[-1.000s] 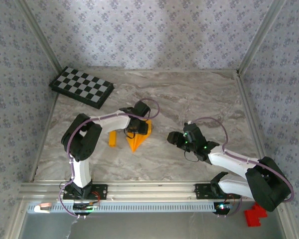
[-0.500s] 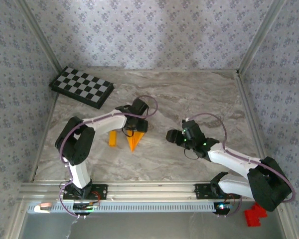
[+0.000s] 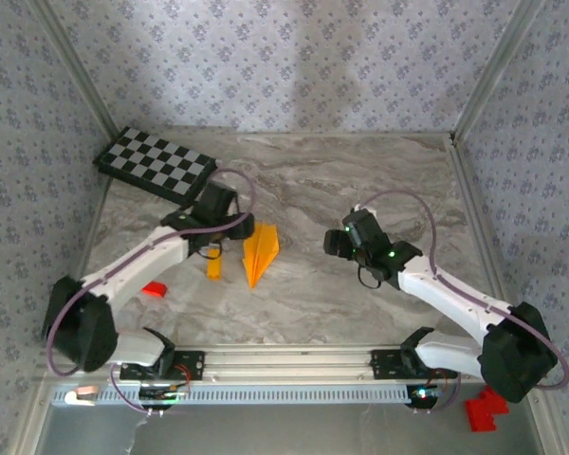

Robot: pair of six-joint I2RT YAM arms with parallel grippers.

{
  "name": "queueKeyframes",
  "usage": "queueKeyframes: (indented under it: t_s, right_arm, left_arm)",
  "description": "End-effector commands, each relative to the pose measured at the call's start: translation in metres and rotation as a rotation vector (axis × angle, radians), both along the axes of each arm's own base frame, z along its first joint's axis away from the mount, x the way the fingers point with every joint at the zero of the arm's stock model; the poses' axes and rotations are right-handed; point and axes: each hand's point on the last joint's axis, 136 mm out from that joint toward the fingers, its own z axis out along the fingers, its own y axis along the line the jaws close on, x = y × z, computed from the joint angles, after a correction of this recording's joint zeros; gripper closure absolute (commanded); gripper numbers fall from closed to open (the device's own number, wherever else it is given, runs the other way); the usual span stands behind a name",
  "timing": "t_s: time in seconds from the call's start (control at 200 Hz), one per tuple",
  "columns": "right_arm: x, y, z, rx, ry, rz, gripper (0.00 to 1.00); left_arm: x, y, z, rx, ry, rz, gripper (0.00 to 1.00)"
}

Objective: Fold a paper plane with a square sheet of paper (pick it up from the middle)
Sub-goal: Turn over the paper plane at the top-center of the table, then reset both arms

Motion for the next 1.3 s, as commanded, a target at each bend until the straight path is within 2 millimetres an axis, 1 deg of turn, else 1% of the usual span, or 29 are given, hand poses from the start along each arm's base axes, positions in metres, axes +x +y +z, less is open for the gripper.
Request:
queueKeyframes:
  t_s: [0.0, 0.04, 0.09, 0.1, 0.18, 0.24, 0.31, 0.375, 0.45, 0.465, 0.49, 0.52, 0.54, 0.56, 0.6, 0.62, 0.695, 0.735, 0.77, 0.84, 0.89, 0.984, 1.074, 1.109, 1.134, 1.179, 1.234, 1.259, 1.294]
  right_arm:
    - [0.007, -0.073, 0.01, -0.321, -0.041, -0.168, 0.1]
    - [0.011, -0.09, 0.013, -0.363, -0.056, -0.219, 0.07]
    - [0.014, -0.111, 0.017, -0.415, -0.074, -0.288, 0.02]
    - [0.015, -0.116, 0.017, -0.425, -0.078, -0.303, 0.01]
    - [0.02, -0.147, 0.017, -0.492, -0.101, -0.391, 0.0]
    - [0.022, -0.166, 0.013, -0.531, -0.12, -0.43, 0.0]
    - [0.029, -0.177, 0.007, -0.552, -0.165, -0.438, 0.0]
    - [0.036, -0.18, -0.003, -0.53, -0.211, -0.411, 0.0]
    - [0.044, -0.18, -0.021, -0.451, -0.256, -0.362, 0.0]
    - [0.047, -0.18, -0.02, -0.431, -0.275, -0.361, 0.0]
    - [0.048, -0.183, -0.025, -0.408, -0.288, -0.363, 0.0]
    - [0.052, -0.181, -0.029, -0.399, -0.303, -0.32, 0.0]
    - [0.054, -0.185, -0.027, -0.405, -0.305, -0.327, 0.0]
    - [0.051, -0.183, -0.035, -0.366, -0.262, -0.324, 0.0]
    - [0.057, -0.182, -0.031, -0.343, -0.292, -0.316, 0.0]
    - [0.058, -0.18, -0.033, -0.34, -0.295, -0.301, 0.0]
    - [0.063, -0.184, -0.032, -0.317, -0.312, -0.296, 0.0]
    - [0.068, -0.184, -0.031, -0.296, -0.334, -0.287, 0.0]
    - [0.071, -0.186, -0.029, -0.29, -0.35, -0.289, 0.0]
    - [0.076, -0.187, -0.029, -0.277, -0.365, -0.259, 0.0]
    - [0.082, -0.186, -0.026, -0.263, -0.386, -0.25, 0.0]
    - [0.088, -0.183, -0.026, -0.258, -0.386, -0.22, 0.0]
    - [0.093, -0.183, -0.029, -0.249, -0.363, -0.205, 0.0]
    - [0.095, -0.183, -0.029, -0.252, -0.37, -0.202, 0.0]
    - [0.096, -0.184, -0.028, -0.258, -0.376, -0.199, 0.0]
    - [0.099, -0.185, -0.029, -0.269, -0.395, -0.196, 0.0]
    - [0.104, -0.186, -0.037, -0.265, -0.404, -0.192, 0.0]
    - [0.107, -0.181, -0.04, -0.274, -0.393, -0.165, 0.0]
    - [0.108, -0.177, -0.042, -0.282, -0.39, -0.153, 0.0]
  left_arm:
    - [0.014, 0.053, 0.021, 0.07, -0.132, 0.135, 0.23]
    - [0.017, 0.074, 0.027, 0.094, -0.168, 0.192, 0.16]
    - [0.021, 0.102, 0.033, 0.124, -0.205, 0.274, 0.02]
    - [0.021, 0.107, 0.034, 0.129, -0.21, 0.289, 0.01]
    - [0.023, 0.148, 0.035, 0.158, -0.229, 0.41, 0.0]
    - [0.024, 0.173, 0.03, 0.176, -0.229, 0.478, 0.0]
    - [0.027, 0.198, 0.019, 0.185, -0.233, 0.551, 0.0]
    - [0.034, 0.209, 0.005, 0.166, -0.233, 0.561, 0.0]
    - [0.045, 0.213, -0.016, 0.157, -0.225, 0.519, 0.0]
    - [0.047, 0.215, -0.021, 0.161, -0.22, 0.52, 0.0]
    - [0.049, 0.217, -0.029, 0.169, -0.205, 0.508, 0.01]
    - [0.053, 0.217, -0.038, 0.176, -0.19, 0.489, 0.0]
    - [0.055, 0.217, -0.043, 0.186, -0.182, 0.478, 0.0]
    - [0.057, 0.217, -0.047, 0.193, -0.178, 0.467, 0.0]
    - [0.063, 0.213, -0.054, 0.188, -0.181, 0.438, 0.0]
    - [0.065, 0.211, -0.057, 0.179, -0.189, 0.426, 0.0]
    - [0.072, 0.205, -0.063, 0.148, -0.24, 0.399, 0.0]
    - [0.075, 0.203, -0.063, 0.131, -0.287, 0.381, 0.0]
    - [0.074, 0.205, -0.066, 0.142, -0.289, 0.382, 0.0]
    - [0.074, 0.206, -0.065, 0.134, -0.298, 0.383, 0.0]
    - [0.07, 0.207, -0.065, 0.124, -0.307, 0.395, 0.0]
    - [0.055, 0.212, -0.053, 0.12, -0.393, 0.435, 0.0]
    - [0.039, 0.229, -0.04, 0.203, -0.495, 0.506, 0.0]
    - [0.038, 0.233, -0.034, 0.214, -0.533, 0.521, 0.0]
    - [0.039, 0.233, -0.031, 0.212, -0.549, 0.52, 0.0]
    - [0.045, 0.23, -0.033, 0.202, -0.546, 0.501, 0.0]
    - [0.054, 0.226, -0.043, 0.198, -0.517, 0.475, 0.0]
    - [0.057, 0.227, -0.05, 0.196, -0.501, 0.473, 0.0]
    - [0.063, 0.225, -0.051, 0.203, -0.511, 0.46, 0.0]
